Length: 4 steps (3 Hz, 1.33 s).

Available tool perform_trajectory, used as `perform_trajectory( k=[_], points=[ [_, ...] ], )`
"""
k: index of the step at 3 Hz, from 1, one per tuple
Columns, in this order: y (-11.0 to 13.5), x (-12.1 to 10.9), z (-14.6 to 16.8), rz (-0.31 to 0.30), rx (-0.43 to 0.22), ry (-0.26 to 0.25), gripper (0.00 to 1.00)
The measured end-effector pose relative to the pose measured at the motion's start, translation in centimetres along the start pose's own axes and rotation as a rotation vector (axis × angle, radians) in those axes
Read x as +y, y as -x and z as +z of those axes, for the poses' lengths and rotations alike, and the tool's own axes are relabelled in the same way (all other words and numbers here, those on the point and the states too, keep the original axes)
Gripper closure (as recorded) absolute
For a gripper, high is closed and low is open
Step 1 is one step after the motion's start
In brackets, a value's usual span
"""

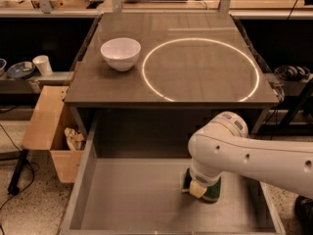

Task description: Pick sponge from top drawer and place on counter

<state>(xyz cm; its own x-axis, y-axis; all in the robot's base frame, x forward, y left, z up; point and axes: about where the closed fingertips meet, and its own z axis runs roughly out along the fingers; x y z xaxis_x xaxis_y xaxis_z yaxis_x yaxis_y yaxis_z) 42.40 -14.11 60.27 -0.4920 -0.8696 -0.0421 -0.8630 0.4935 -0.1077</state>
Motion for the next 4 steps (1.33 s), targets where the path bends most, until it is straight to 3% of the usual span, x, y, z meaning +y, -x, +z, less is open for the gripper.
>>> perform_trajectory(
  k=[1,4],
  points=[
    [0.0,0.0,0.0,0.000,0.000,0.000,1.00],
    [-0.1,-0.9,-1.6,-0.004,-0.053,-0.010,1.00]
  ],
)
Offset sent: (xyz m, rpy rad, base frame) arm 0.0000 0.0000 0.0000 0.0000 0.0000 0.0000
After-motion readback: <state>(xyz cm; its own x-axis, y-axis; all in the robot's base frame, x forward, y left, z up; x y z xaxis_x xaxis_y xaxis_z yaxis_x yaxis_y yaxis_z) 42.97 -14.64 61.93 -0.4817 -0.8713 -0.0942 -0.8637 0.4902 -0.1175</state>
